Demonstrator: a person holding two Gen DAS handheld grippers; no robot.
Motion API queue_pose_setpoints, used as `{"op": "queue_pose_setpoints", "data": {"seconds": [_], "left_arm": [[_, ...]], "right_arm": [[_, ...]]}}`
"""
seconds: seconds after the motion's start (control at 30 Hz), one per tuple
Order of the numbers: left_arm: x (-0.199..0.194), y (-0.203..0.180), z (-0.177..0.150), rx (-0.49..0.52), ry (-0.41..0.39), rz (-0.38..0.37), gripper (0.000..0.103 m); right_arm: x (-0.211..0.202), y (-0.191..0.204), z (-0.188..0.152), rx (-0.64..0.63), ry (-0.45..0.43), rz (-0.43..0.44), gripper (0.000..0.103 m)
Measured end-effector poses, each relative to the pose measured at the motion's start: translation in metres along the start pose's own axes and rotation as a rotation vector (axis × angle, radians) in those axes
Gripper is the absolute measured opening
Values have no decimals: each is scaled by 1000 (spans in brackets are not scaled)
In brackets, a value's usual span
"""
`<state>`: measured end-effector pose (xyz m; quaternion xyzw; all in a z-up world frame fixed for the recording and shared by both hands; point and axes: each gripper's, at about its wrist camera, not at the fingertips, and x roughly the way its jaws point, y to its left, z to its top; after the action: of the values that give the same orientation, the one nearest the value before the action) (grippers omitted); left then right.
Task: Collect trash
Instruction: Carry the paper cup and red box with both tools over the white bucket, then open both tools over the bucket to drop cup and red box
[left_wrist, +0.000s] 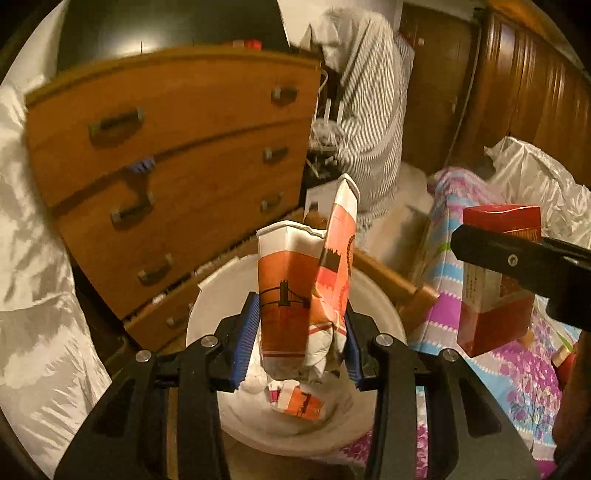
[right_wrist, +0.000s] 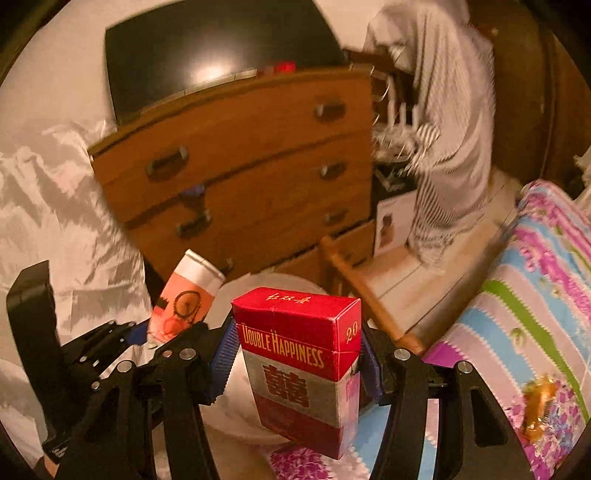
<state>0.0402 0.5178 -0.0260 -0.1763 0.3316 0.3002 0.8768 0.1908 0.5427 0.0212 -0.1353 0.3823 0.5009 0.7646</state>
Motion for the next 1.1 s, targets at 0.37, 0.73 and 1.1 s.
{"op": "queue_pose_setpoints", "data": {"seconds": [0.37,0.73,1.1], "left_arm": [[52,48,-5,-25,129,-24,39],[68,62,-7,-36,147,-24,39],[69,62,-6,-34,135,-11,56]], "right_arm": [[75,4,-4,86,202,63,59],[86,3,-12,70,243,41,59],[83,-2,-8,75,213,43,75]]}}
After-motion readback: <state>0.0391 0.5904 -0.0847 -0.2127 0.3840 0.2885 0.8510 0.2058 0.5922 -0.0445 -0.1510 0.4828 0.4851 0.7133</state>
